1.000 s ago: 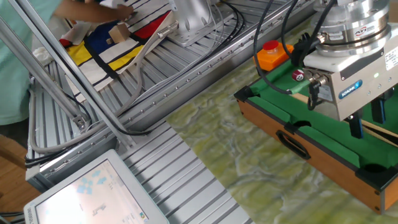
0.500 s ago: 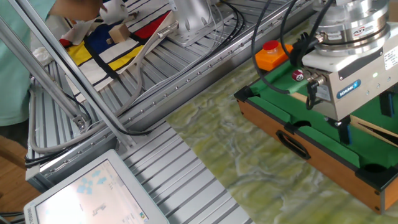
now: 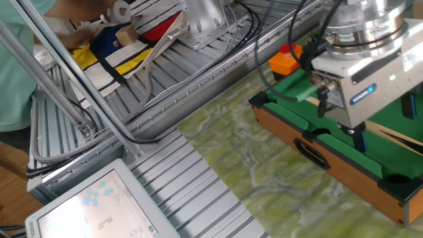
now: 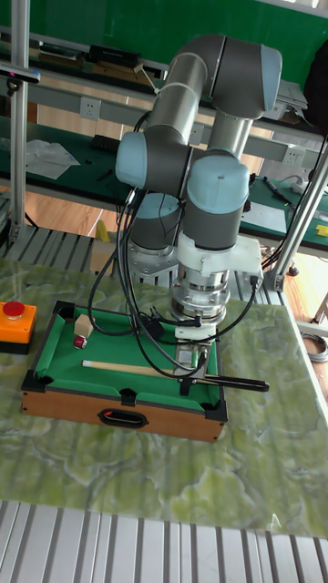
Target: Hit the pool ball
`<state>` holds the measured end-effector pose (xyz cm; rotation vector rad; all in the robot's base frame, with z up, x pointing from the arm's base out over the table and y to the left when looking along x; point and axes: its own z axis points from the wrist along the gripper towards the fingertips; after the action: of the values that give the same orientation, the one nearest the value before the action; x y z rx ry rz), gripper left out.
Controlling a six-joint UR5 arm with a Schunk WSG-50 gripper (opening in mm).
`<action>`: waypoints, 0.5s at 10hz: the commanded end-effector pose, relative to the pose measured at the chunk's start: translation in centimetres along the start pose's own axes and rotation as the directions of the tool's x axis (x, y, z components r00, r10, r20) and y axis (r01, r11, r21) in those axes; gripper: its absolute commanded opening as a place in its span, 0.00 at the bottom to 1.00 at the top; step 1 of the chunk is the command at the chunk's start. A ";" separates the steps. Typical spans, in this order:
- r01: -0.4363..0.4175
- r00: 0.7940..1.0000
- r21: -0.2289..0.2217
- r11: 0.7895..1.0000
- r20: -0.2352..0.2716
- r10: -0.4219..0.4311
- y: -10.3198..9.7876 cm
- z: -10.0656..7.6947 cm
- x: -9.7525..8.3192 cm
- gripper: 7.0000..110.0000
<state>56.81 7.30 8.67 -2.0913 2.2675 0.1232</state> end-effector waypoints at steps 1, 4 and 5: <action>-0.013 0.999 -0.044 0.999 -0.030 0.012 -1.3 -4.1 1.2 0.79; -0.071 0.995 -0.009 0.997 -0.069 0.071 -3.4 -6.9 1.8 0.79; -0.088 0.993 -0.002 0.996 -0.074 0.088 -3.8 -7.3 2.0 0.79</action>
<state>59.36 4.94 13.75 -2.0718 2.3636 0.0785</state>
